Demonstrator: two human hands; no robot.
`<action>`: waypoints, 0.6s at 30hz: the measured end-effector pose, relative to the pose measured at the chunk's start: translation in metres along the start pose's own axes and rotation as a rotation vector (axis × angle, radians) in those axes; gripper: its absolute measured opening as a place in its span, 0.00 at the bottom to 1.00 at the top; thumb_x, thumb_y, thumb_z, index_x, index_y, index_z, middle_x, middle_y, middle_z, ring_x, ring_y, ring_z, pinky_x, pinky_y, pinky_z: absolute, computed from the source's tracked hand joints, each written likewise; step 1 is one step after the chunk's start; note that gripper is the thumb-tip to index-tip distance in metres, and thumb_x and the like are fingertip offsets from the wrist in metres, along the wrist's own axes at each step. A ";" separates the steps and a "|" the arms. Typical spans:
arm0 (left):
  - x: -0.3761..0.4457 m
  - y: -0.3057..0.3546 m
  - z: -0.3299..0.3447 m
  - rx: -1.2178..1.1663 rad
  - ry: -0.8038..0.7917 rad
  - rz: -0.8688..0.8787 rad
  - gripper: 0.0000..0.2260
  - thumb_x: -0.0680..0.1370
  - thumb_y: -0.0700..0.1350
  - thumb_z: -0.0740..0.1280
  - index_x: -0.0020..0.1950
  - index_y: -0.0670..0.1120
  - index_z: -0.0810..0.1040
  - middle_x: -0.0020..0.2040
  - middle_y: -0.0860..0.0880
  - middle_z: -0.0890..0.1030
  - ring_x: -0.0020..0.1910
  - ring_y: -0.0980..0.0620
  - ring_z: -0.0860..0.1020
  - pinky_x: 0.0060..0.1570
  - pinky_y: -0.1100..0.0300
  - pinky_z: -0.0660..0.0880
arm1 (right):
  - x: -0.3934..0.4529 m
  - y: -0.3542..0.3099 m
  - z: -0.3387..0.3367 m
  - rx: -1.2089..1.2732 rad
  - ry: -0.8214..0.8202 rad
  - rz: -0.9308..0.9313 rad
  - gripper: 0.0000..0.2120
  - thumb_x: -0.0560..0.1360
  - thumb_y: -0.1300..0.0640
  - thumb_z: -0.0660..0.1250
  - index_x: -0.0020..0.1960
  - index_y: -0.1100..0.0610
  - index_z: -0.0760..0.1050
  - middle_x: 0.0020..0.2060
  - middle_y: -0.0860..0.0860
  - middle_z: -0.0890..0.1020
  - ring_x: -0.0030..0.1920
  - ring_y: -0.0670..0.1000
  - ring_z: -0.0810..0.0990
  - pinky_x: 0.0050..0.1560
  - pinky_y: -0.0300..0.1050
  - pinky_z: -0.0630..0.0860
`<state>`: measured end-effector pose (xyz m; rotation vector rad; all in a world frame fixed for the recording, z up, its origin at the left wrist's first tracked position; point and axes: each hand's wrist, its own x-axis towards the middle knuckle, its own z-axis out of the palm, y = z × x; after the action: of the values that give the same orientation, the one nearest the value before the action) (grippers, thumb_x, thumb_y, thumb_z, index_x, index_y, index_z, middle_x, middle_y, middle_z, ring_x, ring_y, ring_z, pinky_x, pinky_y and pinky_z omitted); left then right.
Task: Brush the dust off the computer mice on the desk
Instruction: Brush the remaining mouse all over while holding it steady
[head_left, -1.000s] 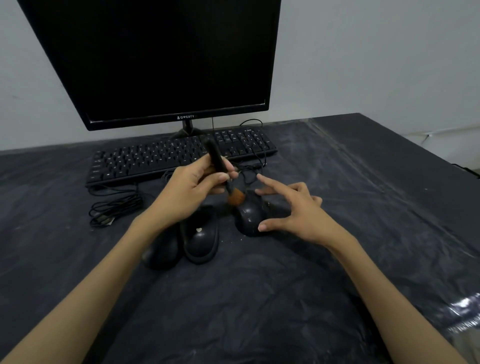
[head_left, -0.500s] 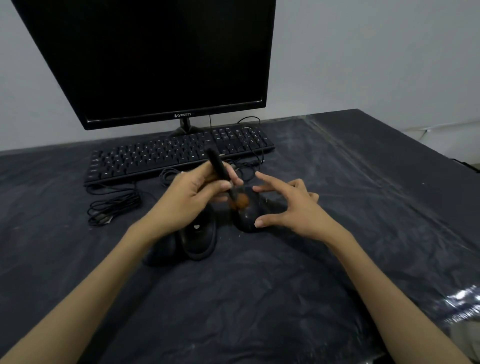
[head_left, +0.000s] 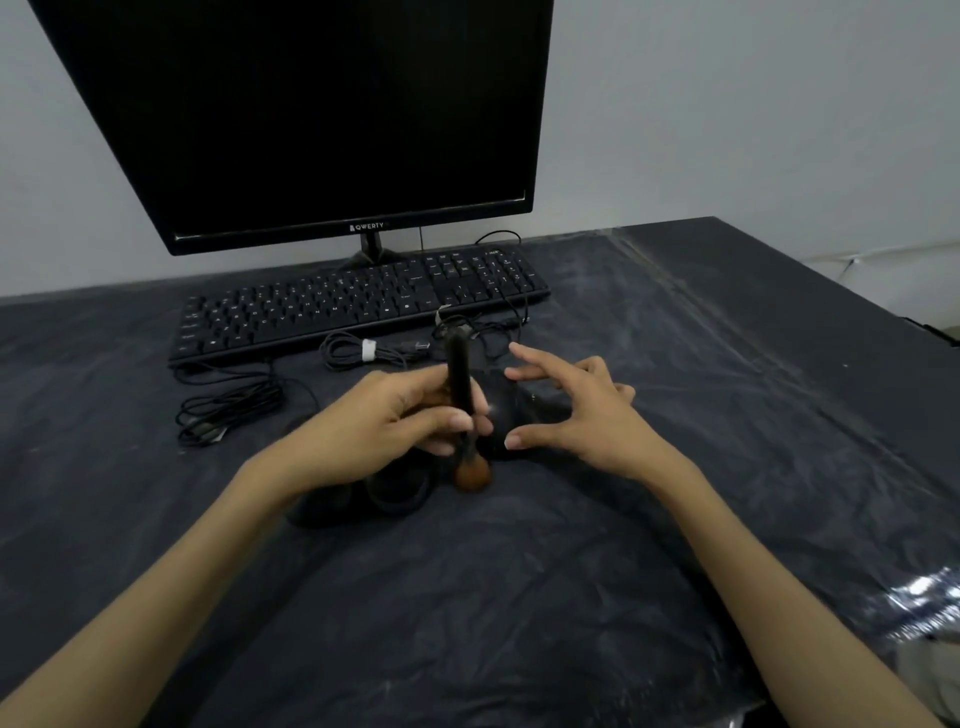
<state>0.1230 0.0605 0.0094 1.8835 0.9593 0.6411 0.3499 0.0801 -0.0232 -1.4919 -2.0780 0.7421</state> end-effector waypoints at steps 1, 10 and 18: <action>0.000 0.002 -0.001 -0.045 0.026 0.015 0.07 0.79 0.37 0.62 0.54 0.46 0.76 0.51 0.49 0.84 0.55 0.53 0.81 0.49 0.59 0.79 | 0.000 0.000 0.000 -0.004 0.002 -0.002 0.43 0.64 0.43 0.76 0.73 0.37 0.58 0.62 0.31 0.73 0.61 0.45 0.63 0.55 0.44 0.54; 0.002 0.004 0.001 -0.006 0.064 0.012 0.07 0.79 0.37 0.61 0.54 0.45 0.76 0.52 0.49 0.84 0.55 0.55 0.80 0.50 0.60 0.79 | 0.000 0.001 0.000 0.003 -0.002 -0.013 0.42 0.65 0.43 0.76 0.73 0.37 0.58 0.62 0.31 0.73 0.61 0.45 0.63 0.56 0.44 0.55; 0.005 0.002 -0.001 -0.003 0.284 0.135 0.10 0.80 0.37 0.60 0.53 0.51 0.75 0.54 0.52 0.83 0.58 0.56 0.79 0.51 0.61 0.79 | 0.000 0.000 -0.001 0.000 -0.004 -0.015 0.42 0.65 0.43 0.76 0.73 0.36 0.59 0.62 0.31 0.73 0.62 0.46 0.64 0.55 0.44 0.55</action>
<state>0.1263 0.0647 0.0117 1.8983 1.0118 1.0111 0.3507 0.0798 -0.0222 -1.4740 -2.0894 0.7401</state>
